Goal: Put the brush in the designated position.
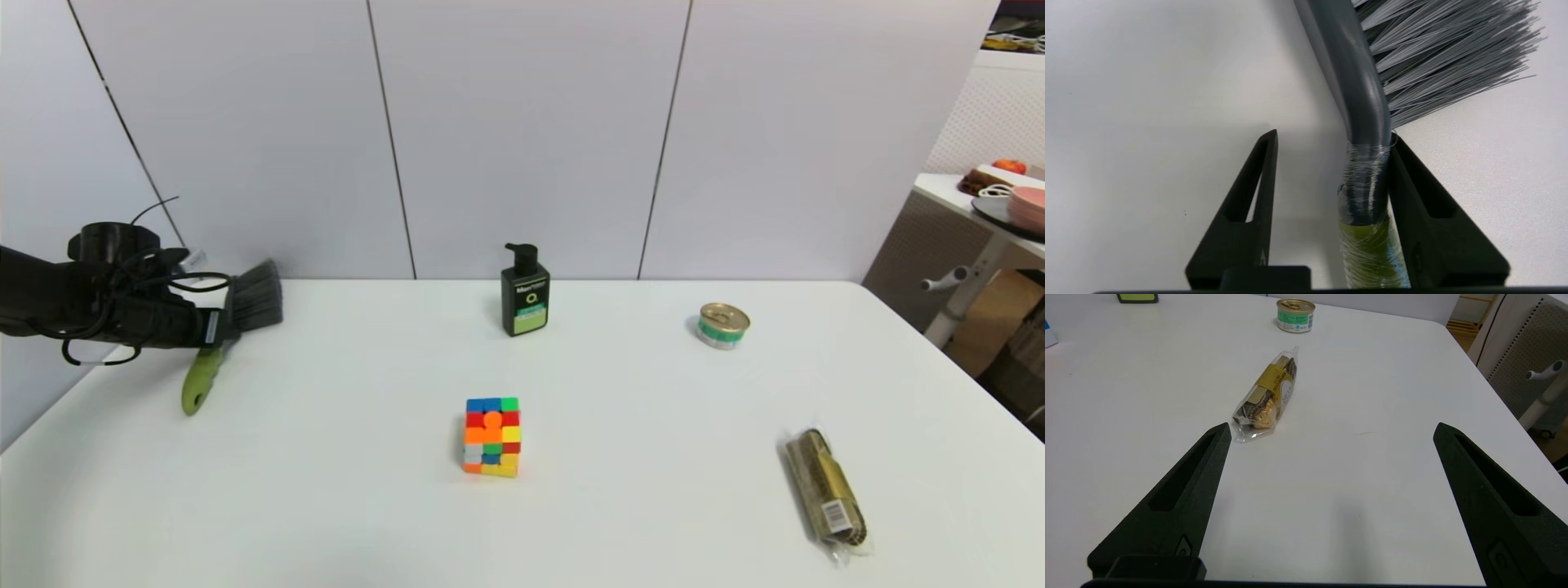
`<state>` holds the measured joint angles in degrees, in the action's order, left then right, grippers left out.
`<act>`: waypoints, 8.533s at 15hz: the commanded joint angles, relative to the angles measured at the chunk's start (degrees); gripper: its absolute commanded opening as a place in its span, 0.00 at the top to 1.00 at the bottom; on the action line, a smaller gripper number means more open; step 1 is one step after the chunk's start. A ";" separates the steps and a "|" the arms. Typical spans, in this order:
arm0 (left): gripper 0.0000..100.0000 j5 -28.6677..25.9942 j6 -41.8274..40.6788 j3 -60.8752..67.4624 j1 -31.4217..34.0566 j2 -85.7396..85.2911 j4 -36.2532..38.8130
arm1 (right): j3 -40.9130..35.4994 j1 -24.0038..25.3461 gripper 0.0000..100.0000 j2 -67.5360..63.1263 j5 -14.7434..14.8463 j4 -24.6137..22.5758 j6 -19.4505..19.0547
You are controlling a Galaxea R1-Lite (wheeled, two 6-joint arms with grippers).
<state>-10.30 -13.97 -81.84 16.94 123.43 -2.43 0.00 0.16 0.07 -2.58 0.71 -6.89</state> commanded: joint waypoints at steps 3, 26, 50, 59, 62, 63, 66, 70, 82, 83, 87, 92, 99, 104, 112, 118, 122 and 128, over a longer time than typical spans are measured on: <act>1.00 -0.07 0.00 0.19 0.11 -0.91 0.58 | -0.09 0.02 0.00 -0.07 -0.05 0.00 -0.06; 1.00 -0.07 5.53 30.77 -25.91 -32.20 -0.04 | -0.09 0.02 0.00 -0.07 -0.05 0.00 -0.06; 1.00 5.38 10.89 36.66 -40.06 -23.67 15.61 | -0.09 0.02 0.00 -0.07 -0.05 -0.09 -0.06; 1.00 6.35 10.72 36.22 -40.68 -21.74 16.75 | -0.09 0.02 0.00 -0.07 -0.05 0.00 0.03; 1.00 6.35 10.72 35.17 -41.91 -20.95 16.84 | -0.09 0.02 0.00 -0.07 -0.05 0.00 0.03; 1.00 6.35 10.72 34.90 -42.43 -20.86 16.84 | -0.09 0.02 0.00 -0.07 -0.05 0.00 0.03; 1.00 6.35 10.81 35.08 -43.49 -20.51 16.84 | -0.09 0.02 0.00 -0.07 -0.05 0.00 0.03; 1.00 6.35 10.89 34.90 -44.10 -19.98 16.75 | -0.09 0.02 0.00 -0.07 -0.05 0.00 0.03; 0.00 8.46 11.60 34.20 -44.02 -20.51 16.75 | -0.09 0.02 0.00 -0.07 -0.05 -0.09 0.03; 0.00 8.54 11.42 33.58 -43.84 -22.27 16.49 | -0.09 0.02 0.00 -0.07 -0.05 0.00 0.03; 0.00 11.27 11.25 33.23 -40.94 -33.34 14.03 | -0.09 0.02 0.00 -0.07 -0.05 0.00 0.03; 0.00 12.15 10.81 34.90 -35.23 -53.82 6.73 | -0.09 0.02 0.00 -0.07 -0.05 -0.09 0.03; 0.00 4.06 8.17 51.69 -27.05 -79.48 7.79 | -0.09 0.02 0.00 -0.07 -0.05 0.00 0.03; 0.00 2.39 3.42 61.97 -21.60 -93.81 13.85 | -0.09 0.02 0.00 -0.07 -0.05 0.00 0.03; 0.00 0.55 1.84 72.52 -16.68 -112.97 14.82 | -0.09 0.02 0.00 -0.07 -0.05 0.00 0.03; 0.00 3.80 3.42 81.84 -16.68 -123.43 9.11 | -0.09 0.02 0.00 -0.07 -0.05 0.00 0.03; 0.00 7.05 6.24 81.84 -16.68 -123.43 1.37 | -0.09 0.02 0.00 -0.07 -0.05 0.00 0.03; 0.00 10.21 13.97 81.84 -16.68 -123.43 2.16 | -0.09 0.02 0.00 -0.07 -0.05 -0.09 0.03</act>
<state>-0.16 -0.29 0.00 0.24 -0.07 -0.21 0.00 0.16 0.07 -2.61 0.63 -6.80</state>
